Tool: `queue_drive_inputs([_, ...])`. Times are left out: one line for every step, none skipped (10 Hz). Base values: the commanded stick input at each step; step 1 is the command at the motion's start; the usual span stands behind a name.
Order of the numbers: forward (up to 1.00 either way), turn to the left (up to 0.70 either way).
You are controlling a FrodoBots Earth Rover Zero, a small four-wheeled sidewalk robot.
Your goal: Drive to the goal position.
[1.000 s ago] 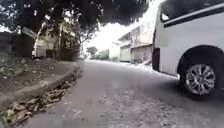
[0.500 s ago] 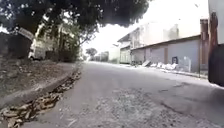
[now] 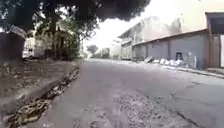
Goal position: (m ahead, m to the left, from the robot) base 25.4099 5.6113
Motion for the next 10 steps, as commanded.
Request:
queue_drive_inputs([1.00,0.00])
queue_drive_inputs([1.00,0.12])
queue_drive_inputs([1.00,0.40])
queue_drive_inputs([1.00,0.40])
queue_drive_inputs([1.00,0.40])
queue_drive_inputs([1.00,0.38])
queue_drive_inputs([1.00,0.02])
queue_drive_inputs([1.00,0.00])
queue_drive_inputs([1.00,0.00])
queue_drive_inputs([1.00,0.00])
